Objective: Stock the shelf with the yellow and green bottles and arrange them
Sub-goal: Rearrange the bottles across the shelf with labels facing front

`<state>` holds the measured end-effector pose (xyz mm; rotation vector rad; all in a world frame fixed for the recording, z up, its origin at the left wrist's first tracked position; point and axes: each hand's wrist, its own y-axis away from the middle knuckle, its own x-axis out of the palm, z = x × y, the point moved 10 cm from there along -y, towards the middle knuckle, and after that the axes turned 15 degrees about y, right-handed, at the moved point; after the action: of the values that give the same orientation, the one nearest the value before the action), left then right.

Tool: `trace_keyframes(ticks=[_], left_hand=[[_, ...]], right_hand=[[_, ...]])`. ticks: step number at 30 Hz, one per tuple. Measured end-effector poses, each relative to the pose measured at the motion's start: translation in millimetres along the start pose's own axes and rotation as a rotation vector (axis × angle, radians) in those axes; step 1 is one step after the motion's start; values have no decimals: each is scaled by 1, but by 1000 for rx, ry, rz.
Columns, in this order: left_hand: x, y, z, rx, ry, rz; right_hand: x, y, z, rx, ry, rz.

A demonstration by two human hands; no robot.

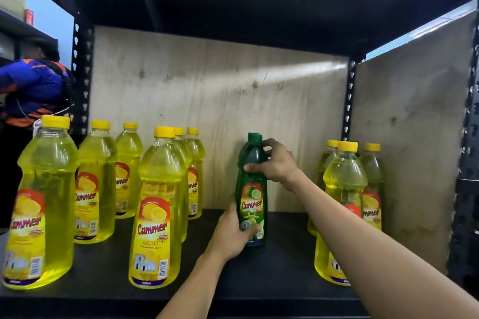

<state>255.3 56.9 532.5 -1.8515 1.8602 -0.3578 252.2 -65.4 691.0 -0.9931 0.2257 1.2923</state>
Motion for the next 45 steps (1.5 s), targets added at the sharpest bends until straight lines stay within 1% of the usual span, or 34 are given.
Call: trace_keyframes(ticks=[11, 18, 23, 27, 30, 31, 34, 37, 39, 40, 41, 42, 43, 45], left_hand=[[6, -10, 6, 17, -7, 8], [1, -9, 11, -63, 21, 15], [3, -7, 9, -50, -14, 15], [1, -6, 8, -36, -49, -23], [-3, -1, 0, 43, -147, -91], [-4, 1, -6, 86, -185, -115], [-7, 13, -29, 204, -302, -195], [-2, 28, -64, 397, -378, -283], [14, 38, -86, 529, -371, -248], [26, 43, -93, 570, -359, -199], [39, 45, -95, 568, -332, -132], [54, 46, -91, 513, -280, -52], [70, 45, -82, 417, -217, 32], [105, 46, -63, 196, -133, 177]], right_hand=[[2, -2, -8, 7, -22, -23], [5, -2, -3, -9, 38, -42], [7, -1, -3, -10, 57, -56], [7, 3, -1, -3, 55, -54], [3, 12, 4, -24, 114, -30], [-4, 17, 6, -36, 138, -52], [-49, 45, 11, -83, 133, -223], [-99, 83, 8, -149, 78, -365], [-131, 110, -3, -155, 55, -476], [-145, 123, -11, -139, 73, -540], [-157, 134, -21, -112, 101, -597], [-165, 142, -31, -80, 119, -638], [-169, 146, -42, -44, 127, -650], [-167, 144, -65, 42, 138, -578]])
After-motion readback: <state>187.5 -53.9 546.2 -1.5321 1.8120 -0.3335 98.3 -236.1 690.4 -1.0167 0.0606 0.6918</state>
